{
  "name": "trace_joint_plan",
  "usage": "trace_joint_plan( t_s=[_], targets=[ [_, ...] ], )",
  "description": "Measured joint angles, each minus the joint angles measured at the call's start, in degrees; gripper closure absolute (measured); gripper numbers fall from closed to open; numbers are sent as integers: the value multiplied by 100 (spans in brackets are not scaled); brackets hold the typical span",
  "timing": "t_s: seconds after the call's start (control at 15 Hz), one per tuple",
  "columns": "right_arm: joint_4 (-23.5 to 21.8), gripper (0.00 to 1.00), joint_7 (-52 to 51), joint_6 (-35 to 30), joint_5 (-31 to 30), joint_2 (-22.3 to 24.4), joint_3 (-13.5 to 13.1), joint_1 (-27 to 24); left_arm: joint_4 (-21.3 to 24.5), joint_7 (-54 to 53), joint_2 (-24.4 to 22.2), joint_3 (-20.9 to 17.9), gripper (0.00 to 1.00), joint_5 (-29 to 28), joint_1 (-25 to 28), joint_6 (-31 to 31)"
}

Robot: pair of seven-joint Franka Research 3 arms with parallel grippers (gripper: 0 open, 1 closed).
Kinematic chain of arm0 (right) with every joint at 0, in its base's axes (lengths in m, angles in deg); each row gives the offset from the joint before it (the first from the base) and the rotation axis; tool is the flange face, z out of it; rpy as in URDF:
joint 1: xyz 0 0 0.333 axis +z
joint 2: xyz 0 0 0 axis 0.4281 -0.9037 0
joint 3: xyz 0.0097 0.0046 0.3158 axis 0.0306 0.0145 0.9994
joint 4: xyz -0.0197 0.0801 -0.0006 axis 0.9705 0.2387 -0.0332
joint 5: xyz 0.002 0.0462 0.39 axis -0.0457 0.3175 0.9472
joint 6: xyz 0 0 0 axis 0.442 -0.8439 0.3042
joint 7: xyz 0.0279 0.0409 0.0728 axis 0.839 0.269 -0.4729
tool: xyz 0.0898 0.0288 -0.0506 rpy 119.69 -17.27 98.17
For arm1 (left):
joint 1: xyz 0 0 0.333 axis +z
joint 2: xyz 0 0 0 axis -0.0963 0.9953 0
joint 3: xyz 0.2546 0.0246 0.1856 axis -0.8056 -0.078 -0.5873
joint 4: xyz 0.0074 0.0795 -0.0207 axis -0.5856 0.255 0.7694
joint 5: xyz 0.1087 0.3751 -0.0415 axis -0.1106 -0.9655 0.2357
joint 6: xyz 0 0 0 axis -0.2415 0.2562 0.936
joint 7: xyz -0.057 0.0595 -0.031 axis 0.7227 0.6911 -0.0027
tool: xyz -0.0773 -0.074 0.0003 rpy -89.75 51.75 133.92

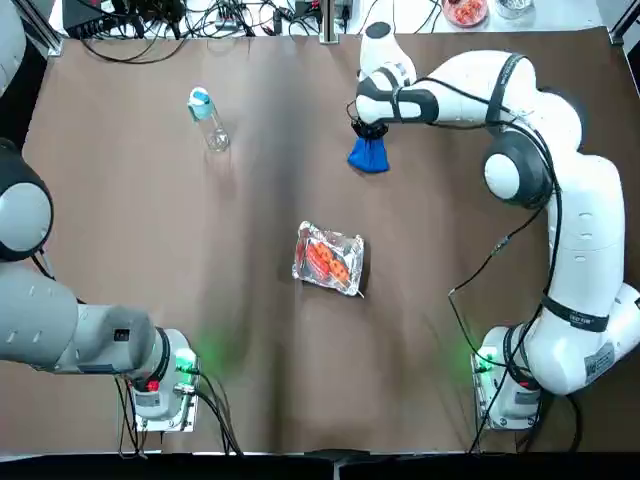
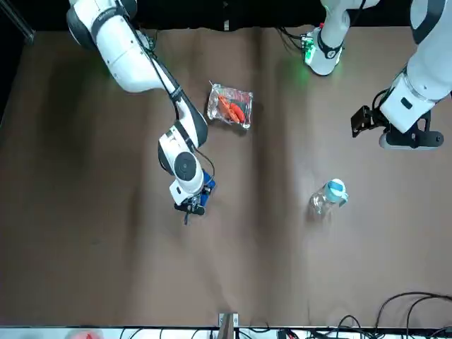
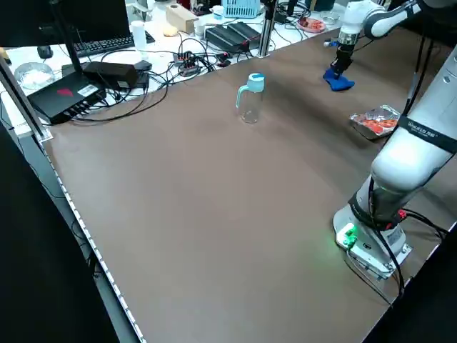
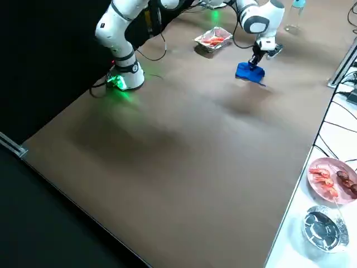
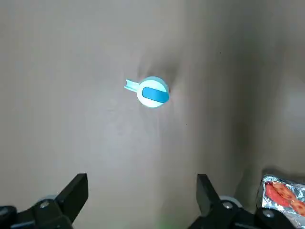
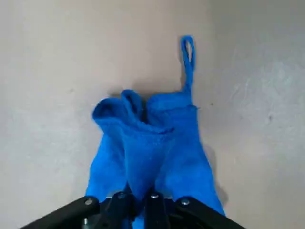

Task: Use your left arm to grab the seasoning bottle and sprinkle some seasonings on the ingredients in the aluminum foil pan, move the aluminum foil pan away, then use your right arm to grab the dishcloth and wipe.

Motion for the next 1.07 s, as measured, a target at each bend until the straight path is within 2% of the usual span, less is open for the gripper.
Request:
trace_joint_plan(
  t_s=[0.2, 0.4, 0.6, 0.73, 0.8, 0.87, 1.07],
  targets=[
    [19, 91, -392, -443, -1, 238, 0, -44, 0, 0, 0, 0, 0, 0, 0, 0],
    [23, 91, -1041, -993, -1, 449, -15, -415, 0, -5, 0, 0, 0, 0, 2, 0],
    [24, 91, -1803, -1409, -18, 580, -52, -1067, 0, -5, 0, -1, 0, 0, 2, 0],
    [19, 91, -2716, -1602, -28, 582, -105, -1572, 0, -10, 0, -1, 0, 0, 4, 0],
    [15, 91, -3162, -1628, -30, 582, -130, -1872, 0, -13, 0, -1, 0, 0, 8, 0],
    [14, 91, -3995, -1628, -57, 582, -145, -2514, -1, -22, 0, -2, 0, 0, 23, 0],
    [28, 91, -4865, -1611, -485, 582, -135, -3183, -4, -36, -1, -8, 0, 0, 40, 0]
  ],
)
